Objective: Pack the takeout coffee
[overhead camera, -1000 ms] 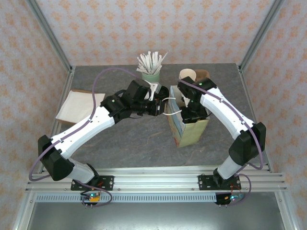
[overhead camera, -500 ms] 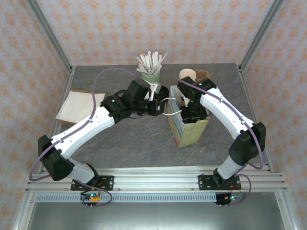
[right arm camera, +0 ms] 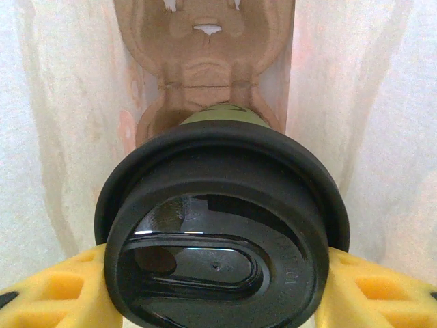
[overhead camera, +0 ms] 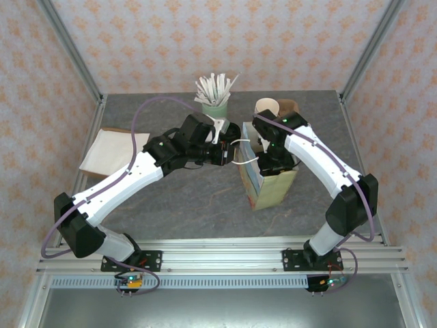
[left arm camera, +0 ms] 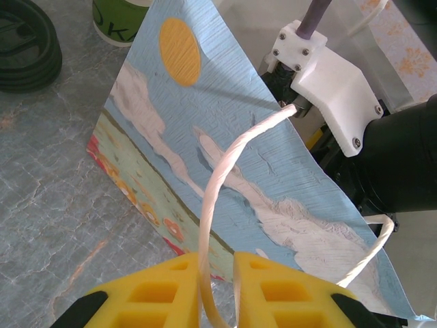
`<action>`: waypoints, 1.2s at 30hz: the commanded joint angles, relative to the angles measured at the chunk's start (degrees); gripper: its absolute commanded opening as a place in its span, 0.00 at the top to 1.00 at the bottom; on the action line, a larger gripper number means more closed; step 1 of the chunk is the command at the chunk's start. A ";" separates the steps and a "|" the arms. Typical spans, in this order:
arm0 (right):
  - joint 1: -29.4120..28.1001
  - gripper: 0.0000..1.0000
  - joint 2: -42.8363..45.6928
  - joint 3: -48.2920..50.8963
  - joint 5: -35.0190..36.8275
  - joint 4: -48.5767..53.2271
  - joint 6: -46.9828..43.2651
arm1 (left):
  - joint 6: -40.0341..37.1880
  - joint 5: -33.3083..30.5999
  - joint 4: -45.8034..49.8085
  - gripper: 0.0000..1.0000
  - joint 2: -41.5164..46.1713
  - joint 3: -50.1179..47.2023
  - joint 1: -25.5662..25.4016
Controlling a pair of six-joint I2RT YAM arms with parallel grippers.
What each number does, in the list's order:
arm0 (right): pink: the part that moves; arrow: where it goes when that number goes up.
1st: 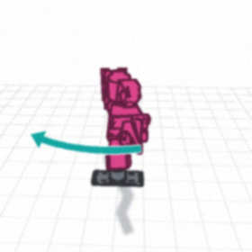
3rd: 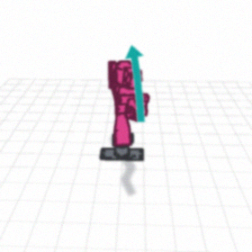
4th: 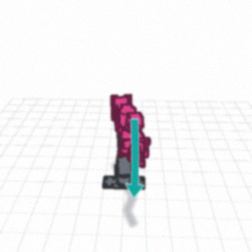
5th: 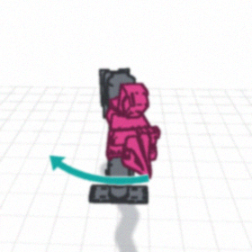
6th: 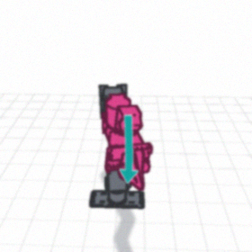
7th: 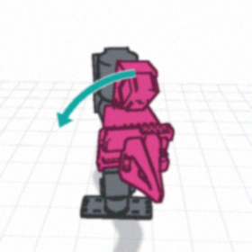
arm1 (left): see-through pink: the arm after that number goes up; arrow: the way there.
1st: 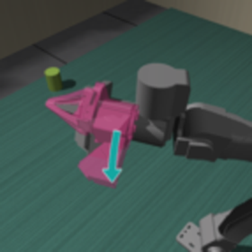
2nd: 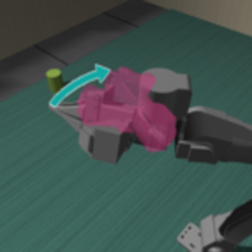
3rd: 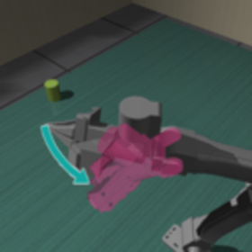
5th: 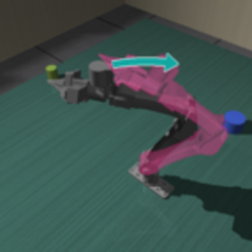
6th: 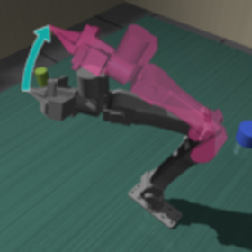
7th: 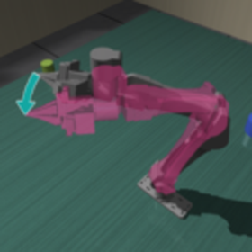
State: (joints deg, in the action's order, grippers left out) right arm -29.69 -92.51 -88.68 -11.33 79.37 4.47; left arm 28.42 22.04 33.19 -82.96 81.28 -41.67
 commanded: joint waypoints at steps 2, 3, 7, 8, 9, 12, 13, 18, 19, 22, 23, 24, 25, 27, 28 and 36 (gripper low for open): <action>0.22 0.51 -0.39 0.43 1.57 0.17 0.40 | -0.60 -0.73 0.74 0.81 1.09 0.64 -0.78; 0.25 0.51 -0.39 0.43 1.53 0.17 0.40 | -0.64 -0.73 0.74 0.80 1.09 0.64 -0.78; 0.25 0.51 -0.39 0.51 1.24 0.21 0.38 | -0.61 -0.82 0.79 0.81 1.13 0.64 -0.78; 0.25 0.51 -0.39 0.53 1.23 0.26 0.34 | -0.63 -0.80 0.74 0.81 1.12 0.64 -0.78; 0.21 0.51 -0.39 0.48 1.20 0.30 0.31 | -0.65 -0.85 0.75 0.81 1.12 0.62 -0.78; 0.20 0.51 -0.26 0.36 1.14 0.67 0.30 | -0.65 -0.78 0.81 0.81 1.08 0.64 -0.78; 0.18 0.51 -0.30 0.31 0.98 0.78 0.34 | -0.65 -0.82 0.74 0.81 1.13 0.57 -0.78; 0.20 0.51 0.03 -0.34 0.95 1.32 0.31 | -0.56 -0.78 0.56 0.81 1.04 0.47 -0.78; 0.25 0.51 0.03 -0.44 0.88 1.38 0.35 | -0.56 -0.74 0.56 0.81 1.04 0.46 -0.78; 0.22 0.51 -0.02 -0.70 0.60 1.57 0.18 | -0.56 -0.77 0.56 0.81 1.00 0.55 -0.79; 0.25 0.51 0.06 -0.78 0.57 1.57 0.28 | -0.56 -0.76 0.56 0.81 1.03 0.55 -0.78; 0.20 0.51 0.14 -0.74 0.57 1.53 0.25 | -0.58 -0.79 0.56 0.81 1.04 0.55 -0.78; 0.25 0.52 0.02 -0.86 0.52 1.56 0.18 | -0.56 -0.84 0.56 0.81 1.04 0.55 -0.78; 0.24 0.52 0.06 -0.87 0.43 1.56 0.18 | -0.56 -0.78 0.64 0.81 1.04 0.49 -0.78; 0.24 0.52 -0.01 -0.83 0.39 1.57 0.12 | -0.56 -0.78 0.60 0.81 0.96 0.46 -0.82; 0.22 0.52 0.00 -0.96 0.21 1.99 0.08 | -0.56 -0.84 0.60 0.81 0.93 0.46 -0.78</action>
State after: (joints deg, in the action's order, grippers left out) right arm -29.69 -92.51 -88.66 -11.62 79.44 4.45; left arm 28.42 22.04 33.19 -82.96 81.28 -41.67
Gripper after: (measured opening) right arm 0.600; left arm 0.192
